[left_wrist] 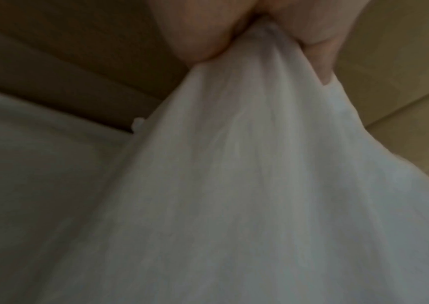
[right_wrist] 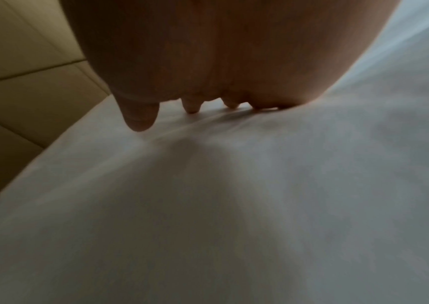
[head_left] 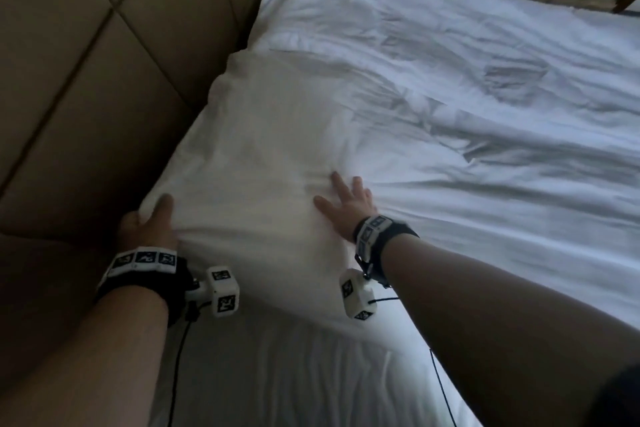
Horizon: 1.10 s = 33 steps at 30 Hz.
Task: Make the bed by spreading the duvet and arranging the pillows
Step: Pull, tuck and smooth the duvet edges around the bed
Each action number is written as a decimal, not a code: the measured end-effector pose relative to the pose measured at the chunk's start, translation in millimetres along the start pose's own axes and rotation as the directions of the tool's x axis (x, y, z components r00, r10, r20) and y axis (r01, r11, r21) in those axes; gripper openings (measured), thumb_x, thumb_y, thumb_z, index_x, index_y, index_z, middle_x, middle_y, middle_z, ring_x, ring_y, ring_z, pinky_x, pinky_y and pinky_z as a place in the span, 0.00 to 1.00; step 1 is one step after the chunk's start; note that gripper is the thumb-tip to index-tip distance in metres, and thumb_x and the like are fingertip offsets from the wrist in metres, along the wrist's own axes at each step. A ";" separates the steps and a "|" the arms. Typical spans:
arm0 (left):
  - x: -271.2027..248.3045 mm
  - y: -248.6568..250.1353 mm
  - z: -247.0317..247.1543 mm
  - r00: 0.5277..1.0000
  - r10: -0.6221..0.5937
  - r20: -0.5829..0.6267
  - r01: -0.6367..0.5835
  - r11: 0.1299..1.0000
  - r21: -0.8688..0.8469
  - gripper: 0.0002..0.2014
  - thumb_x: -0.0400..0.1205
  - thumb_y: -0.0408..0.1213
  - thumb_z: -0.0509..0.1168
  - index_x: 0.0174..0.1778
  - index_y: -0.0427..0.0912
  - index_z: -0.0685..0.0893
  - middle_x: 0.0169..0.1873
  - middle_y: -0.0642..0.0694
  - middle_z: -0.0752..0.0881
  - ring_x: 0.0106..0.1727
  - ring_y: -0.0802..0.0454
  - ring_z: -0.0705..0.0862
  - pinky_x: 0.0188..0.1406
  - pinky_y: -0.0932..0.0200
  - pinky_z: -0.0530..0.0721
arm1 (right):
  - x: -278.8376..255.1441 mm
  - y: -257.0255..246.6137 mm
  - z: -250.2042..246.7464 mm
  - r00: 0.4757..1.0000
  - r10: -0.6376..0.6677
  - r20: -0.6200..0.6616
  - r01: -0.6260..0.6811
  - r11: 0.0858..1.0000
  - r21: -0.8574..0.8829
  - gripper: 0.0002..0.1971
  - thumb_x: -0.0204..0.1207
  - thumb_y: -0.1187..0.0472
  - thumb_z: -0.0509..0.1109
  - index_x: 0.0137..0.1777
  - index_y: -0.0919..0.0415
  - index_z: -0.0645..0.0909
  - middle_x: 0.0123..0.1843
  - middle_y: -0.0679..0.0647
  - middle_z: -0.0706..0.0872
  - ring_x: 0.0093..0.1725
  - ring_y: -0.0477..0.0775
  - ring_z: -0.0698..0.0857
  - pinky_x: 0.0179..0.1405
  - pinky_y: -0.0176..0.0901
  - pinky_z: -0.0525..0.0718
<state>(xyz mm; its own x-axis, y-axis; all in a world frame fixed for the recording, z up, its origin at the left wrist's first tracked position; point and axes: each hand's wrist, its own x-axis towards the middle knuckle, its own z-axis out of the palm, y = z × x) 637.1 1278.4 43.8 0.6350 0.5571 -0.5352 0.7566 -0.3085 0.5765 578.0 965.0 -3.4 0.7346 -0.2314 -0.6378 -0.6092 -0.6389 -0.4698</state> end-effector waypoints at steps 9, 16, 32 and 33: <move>-82.3 -78.9 78.0 0.845 -0.497 0.196 0.534 0.794 -0.290 0.27 0.86 0.67 0.51 0.69 0.52 0.78 0.68 0.48 0.81 0.70 0.48 0.80 0.66 0.54 0.77 | -39.1 113.8 -41.0 0.988 0.091 -0.123 -0.079 0.991 0.106 0.37 0.81 0.31 0.60 0.88 0.35 0.52 0.91 0.47 0.45 0.90 0.54 0.48 0.88 0.60 0.53; -146.3 -78.1 127.2 0.925 -0.216 0.312 0.207 0.976 0.061 0.31 0.93 0.54 0.47 0.85 0.35 0.67 0.83 0.33 0.69 0.82 0.35 0.71 0.75 0.46 0.74 | -75.0 202.8 -95.2 0.953 0.246 -0.176 -0.224 0.966 0.132 0.39 0.78 0.30 0.58 0.88 0.42 0.58 0.89 0.52 0.61 0.87 0.58 0.62 0.85 0.63 0.63; -79.7 193.4 197.9 0.554 0.646 0.525 -0.818 0.309 0.485 0.26 0.88 0.48 0.61 0.83 0.45 0.73 0.87 0.43 0.64 0.86 0.44 0.65 0.85 0.48 0.63 | 8.8 155.0 -175.8 0.950 0.216 -0.226 -0.184 0.970 0.157 0.32 0.85 0.42 0.64 0.85 0.54 0.67 0.82 0.54 0.74 0.80 0.56 0.74 0.79 0.47 0.68; -74.7 201.8 205.7 0.529 0.653 0.542 -0.829 0.261 0.495 0.25 0.89 0.47 0.60 0.83 0.44 0.74 0.86 0.42 0.67 0.85 0.43 0.67 0.85 0.49 0.64 | 17.8 149.4 -176.1 0.953 0.205 -0.224 -0.177 0.975 0.137 0.31 0.84 0.43 0.64 0.85 0.54 0.68 0.82 0.54 0.75 0.79 0.56 0.75 0.79 0.48 0.70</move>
<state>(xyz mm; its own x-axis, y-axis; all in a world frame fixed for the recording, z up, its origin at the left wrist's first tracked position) 774.5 1015.9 73.2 0.9145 -0.3245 -0.2417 -0.2517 -0.9239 0.2882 552.7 736.2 22.5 0.6421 -0.5154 -0.5674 -0.7648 -0.4808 -0.4288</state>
